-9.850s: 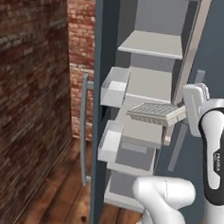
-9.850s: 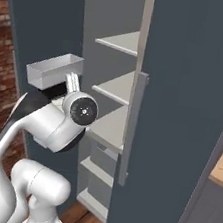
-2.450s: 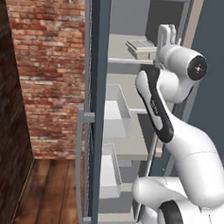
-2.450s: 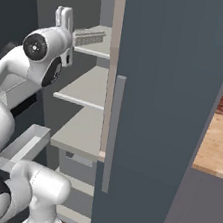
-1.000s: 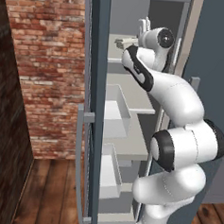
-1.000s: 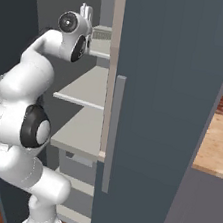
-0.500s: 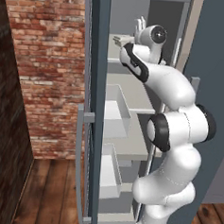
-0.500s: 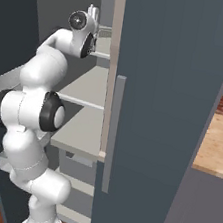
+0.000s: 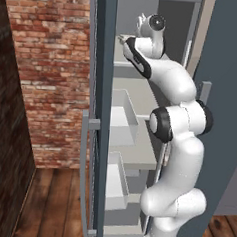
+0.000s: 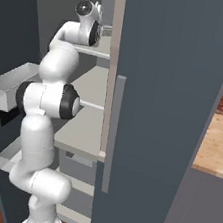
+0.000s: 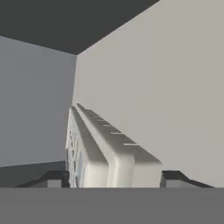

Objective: The ice cube tray has been filled with water. Take the tray and place it in the freezer to make ice. Close the freezer door after placing the tray.

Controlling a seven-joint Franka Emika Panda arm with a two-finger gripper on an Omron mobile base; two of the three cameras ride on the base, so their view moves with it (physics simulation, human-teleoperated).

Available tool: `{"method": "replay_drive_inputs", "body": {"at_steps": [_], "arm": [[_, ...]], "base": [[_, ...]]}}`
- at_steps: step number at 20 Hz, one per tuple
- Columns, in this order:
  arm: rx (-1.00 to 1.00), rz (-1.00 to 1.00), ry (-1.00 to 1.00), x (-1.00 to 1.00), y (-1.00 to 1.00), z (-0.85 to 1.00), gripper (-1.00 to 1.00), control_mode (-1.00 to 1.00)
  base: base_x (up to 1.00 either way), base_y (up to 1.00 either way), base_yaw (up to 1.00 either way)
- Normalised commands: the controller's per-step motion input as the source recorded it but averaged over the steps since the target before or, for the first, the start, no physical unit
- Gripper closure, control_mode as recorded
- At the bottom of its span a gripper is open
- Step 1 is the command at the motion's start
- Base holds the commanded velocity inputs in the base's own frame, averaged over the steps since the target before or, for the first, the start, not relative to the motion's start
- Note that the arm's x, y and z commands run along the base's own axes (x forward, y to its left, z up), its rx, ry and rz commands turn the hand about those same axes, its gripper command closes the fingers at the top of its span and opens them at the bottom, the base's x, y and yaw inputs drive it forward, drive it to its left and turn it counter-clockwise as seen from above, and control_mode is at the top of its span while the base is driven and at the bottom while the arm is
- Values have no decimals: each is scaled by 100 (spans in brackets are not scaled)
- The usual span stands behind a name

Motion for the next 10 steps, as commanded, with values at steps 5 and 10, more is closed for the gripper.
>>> {"method": "replay_drive_inputs", "body": {"at_steps": [5,10], "arm": [[-3,-4,17,9,15,-16,-100,-100],[0,-4,19,-26,4,0,-100,-100]], "base": [[0,0,0],[0,0,0]]}}
